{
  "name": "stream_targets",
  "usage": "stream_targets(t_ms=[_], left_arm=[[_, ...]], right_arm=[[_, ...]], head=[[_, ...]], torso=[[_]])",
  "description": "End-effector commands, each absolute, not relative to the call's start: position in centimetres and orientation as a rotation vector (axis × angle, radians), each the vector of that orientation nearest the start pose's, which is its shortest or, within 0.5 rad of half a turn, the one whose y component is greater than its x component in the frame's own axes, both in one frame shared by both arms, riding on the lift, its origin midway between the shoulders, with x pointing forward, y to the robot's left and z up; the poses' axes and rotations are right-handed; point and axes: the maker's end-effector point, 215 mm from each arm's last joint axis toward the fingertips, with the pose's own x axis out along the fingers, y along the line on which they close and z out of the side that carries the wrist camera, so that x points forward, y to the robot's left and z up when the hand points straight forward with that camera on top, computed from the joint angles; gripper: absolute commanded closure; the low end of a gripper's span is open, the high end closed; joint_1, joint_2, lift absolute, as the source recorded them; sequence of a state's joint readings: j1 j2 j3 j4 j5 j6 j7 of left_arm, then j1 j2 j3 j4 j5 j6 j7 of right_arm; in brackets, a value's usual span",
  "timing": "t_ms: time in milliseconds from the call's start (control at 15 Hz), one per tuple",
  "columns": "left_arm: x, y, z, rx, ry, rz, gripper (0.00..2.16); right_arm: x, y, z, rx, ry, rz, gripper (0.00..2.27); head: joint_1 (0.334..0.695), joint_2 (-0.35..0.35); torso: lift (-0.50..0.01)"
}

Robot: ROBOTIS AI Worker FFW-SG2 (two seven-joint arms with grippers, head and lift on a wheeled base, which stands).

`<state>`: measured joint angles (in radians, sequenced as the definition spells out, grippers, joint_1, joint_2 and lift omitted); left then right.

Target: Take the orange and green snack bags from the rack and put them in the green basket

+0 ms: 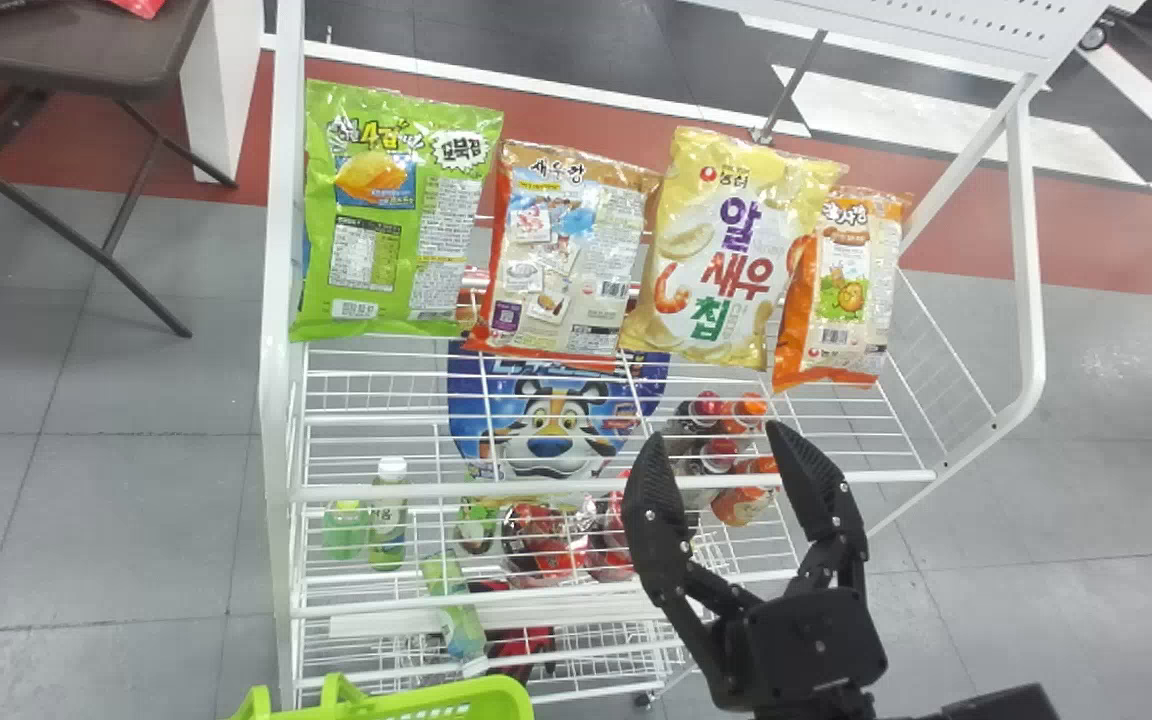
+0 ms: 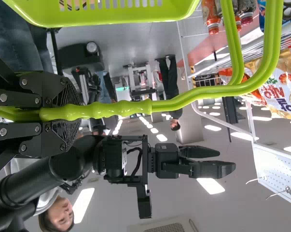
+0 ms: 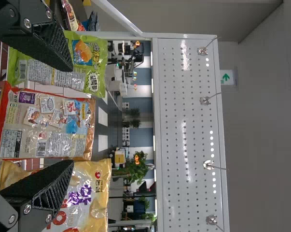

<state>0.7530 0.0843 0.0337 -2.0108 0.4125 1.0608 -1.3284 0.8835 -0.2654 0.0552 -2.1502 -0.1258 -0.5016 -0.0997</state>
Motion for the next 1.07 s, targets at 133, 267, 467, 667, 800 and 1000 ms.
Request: stream_targets(t_ms=[133,267,467,667,800,1000], left_arm=[[10.2,1.9,-43.2,-1.179,0.948,-1.218,2.15],[10.3,1.9,-43.3,-1.173,0.951,-1.213,2.15],[10.2,2.0,-43.4,-1.172,0.954,-1.212,2.15],[10.3,2.0,-43.4,-1.169,0.952,-1.212,2.15],[10.0,1.7,-43.5,-1.166,0.960,-1.216,2.15],[9.5,1.1,-43.6,-1.153,0.978,-1.229,2.15]], right_arm=[[32.2,-22.5,-28.1,0.022,-0.173,0.102,0.15],[32.4,-22.3,-29.1,0.016,-0.129,0.104,0.15],[32.5,-22.2,-29.3,0.015,-0.112,0.106,0.15],[32.4,-22.1,-29.2,0.016,-0.110,0.106,0.15],[33.2,-21.8,-29.4,0.013,-0.118,0.113,0.15],[36.2,-18.5,-31.2,0.003,-0.071,0.146,0.15]], head=[[0.695,-0.350],[0.695,-0.350],[0.695,-0.350],[0.695,-0.350],[0.695,-0.350],[0.695,-0.350]], torso=[[0.000],[0.000],[0.000],[0.000],[0.000],[0.000]])
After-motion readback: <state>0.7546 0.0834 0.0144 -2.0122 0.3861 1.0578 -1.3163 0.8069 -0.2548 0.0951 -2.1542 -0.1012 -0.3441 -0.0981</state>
